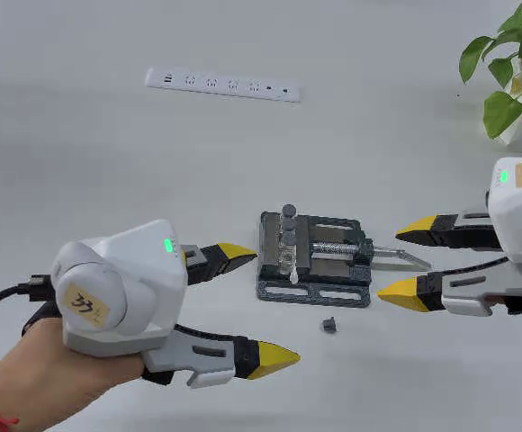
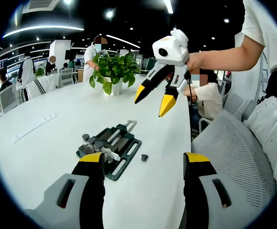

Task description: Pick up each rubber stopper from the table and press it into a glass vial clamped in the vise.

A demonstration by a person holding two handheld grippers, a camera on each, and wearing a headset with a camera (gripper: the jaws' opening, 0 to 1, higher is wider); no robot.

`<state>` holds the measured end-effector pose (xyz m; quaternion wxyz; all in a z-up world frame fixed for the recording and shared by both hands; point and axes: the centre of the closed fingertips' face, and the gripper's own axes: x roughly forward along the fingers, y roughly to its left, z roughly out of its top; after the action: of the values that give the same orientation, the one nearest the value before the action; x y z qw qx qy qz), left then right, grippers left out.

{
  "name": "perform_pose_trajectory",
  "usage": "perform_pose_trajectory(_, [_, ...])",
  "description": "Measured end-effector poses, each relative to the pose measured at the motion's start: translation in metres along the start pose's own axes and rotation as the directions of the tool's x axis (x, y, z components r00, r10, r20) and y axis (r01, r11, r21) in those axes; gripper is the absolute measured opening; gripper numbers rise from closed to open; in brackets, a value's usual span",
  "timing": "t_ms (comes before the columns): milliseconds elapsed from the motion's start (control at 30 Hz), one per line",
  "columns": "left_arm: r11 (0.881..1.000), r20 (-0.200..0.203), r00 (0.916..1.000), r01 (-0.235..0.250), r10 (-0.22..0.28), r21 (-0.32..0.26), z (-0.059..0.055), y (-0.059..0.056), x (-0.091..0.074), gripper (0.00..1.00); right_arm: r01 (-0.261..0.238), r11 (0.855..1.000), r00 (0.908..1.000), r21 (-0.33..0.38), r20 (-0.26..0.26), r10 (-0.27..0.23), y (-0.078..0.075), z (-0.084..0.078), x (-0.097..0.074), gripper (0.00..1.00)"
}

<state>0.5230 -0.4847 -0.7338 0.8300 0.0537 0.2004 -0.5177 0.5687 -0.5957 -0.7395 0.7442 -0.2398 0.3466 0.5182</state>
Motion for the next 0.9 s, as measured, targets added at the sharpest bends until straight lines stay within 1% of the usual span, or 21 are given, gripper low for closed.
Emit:
perform_pose_trajectory(33, [1.0,-0.008,1.0,0.0,0.0,0.004,-0.001,0.0,0.002,0.64,0.002,1.0,0.9999,0.008,0.017,-0.002,0.002,-0.002,-0.003,0.46])
perform_pose_trajectory(100, [1.0,-0.019,0.9998,0.001,-0.001,0.009,-0.001,0.0,0.004,0.62,0.007,1.0,0.9994,0.03,0.034,-0.008,0.004,-0.005,-0.007,0.47])
perform_pose_trajectory(167, [1.0,-0.033,0.9995,0.002,-0.002,0.017,-0.002,-0.001,0.007,0.6,0.011,0.999,0.9984,0.044,0.055,-0.013,0.003,-0.012,-0.012,0.49])
perform_pose_trajectory(300, [0.999,-0.06,0.9982,0.008,-0.006,0.034,-0.004,-0.002,0.015,0.55,0.017,0.997,0.9945,0.075,0.102,-0.025,0.006,-0.019,-0.02,0.52])
perform_pose_trajectory(333, [0.999,-0.07,0.9976,0.009,-0.006,0.042,-0.006,-0.001,0.016,0.53,0.017,0.997,0.9934,0.079,0.112,-0.026,0.007,-0.02,-0.021,0.54])
perform_pose_trajectory(367, [0.999,-0.083,0.9965,0.009,-0.005,0.05,-0.009,0.002,0.016,0.52,0.019,0.997,0.9921,0.077,0.122,-0.028,0.008,-0.021,-0.022,0.56])
perform_pose_trajectory(433, [0.998,-0.1,0.9949,0.018,-0.013,0.055,-0.012,0.002,0.021,0.49,0.017,0.996,0.99,0.082,0.138,-0.028,0.01,-0.027,-0.025,0.58])
perform_pose_trajectory(500, [0.998,-0.121,0.9925,0.022,-0.015,0.06,-0.017,0.001,0.027,0.46,0.013,0.996,0.9874,0.089,0.156,-0.027,0.013,-0.029,-0.027,0.6])
perform_pose_trajectory(533, [0.998,-0.135,0.9907,0.026,-0.018,0.063,-0.018,0.0,0.031,0.44,0.012,0.996,0.9863,0.092,0.163,-0.027,0.013,-0.034,-0.029,0.61])
perform_pose_trajectory(600, [0.997,-0.16,0.9871,0.027,-0.016,0.068,-0.021,-0.001,0.036,0.41,0.014,0.995,0.9842,0.096,0.174,-0.031,0.015,-0.035,-0.031,0.62])
perform_pose_trajectory(633, [0.996,-0.177,0.9842,0.031,-0.016,0.08,-0.024,-0.001,0.04,0.39,0.012,0.994,0.9824,0.105,0.184,-0.031,0.017,-0.037,-0.032,0.62])
perform_pose_trajectory(733, [0.995,-0.203,0.9787,0.049,-0.029,0.091,-0.028,-0.005,0.048,0.38,0.013,0.993,0.9778,0.115,0.206,-0.037,0.016,-0.045,-0.036,0.64])
perform_pose_trajectory(767, [0.994,-0.214,0.9763,0.053,-0.03,0.101,-0.027,-0.008,0.051,0.37,0.012,0.993,0.9768,0.12,0.211,-0.038,0.017,-0.047,-0.037,0.64])
perform_pose_trajectory(800, [0.992,-0.237,0.9711,0.06,-0.032,0.111,-0.031,-0.008,0.054,0.36,0.013,0.992,0.9755,0.124,0.216,-0.04,0.016,-0.047,-0.039,0.65])
perform_pose_trajectory(900, [0.989,-0.265,0.9637,0.072,-0.035,0.132,-0.036,-0.009,0.062,0.33,0.022,0.99,0.9723,0.138,0.228,-0.054,0.018,-0.05,-0.041,0.65])
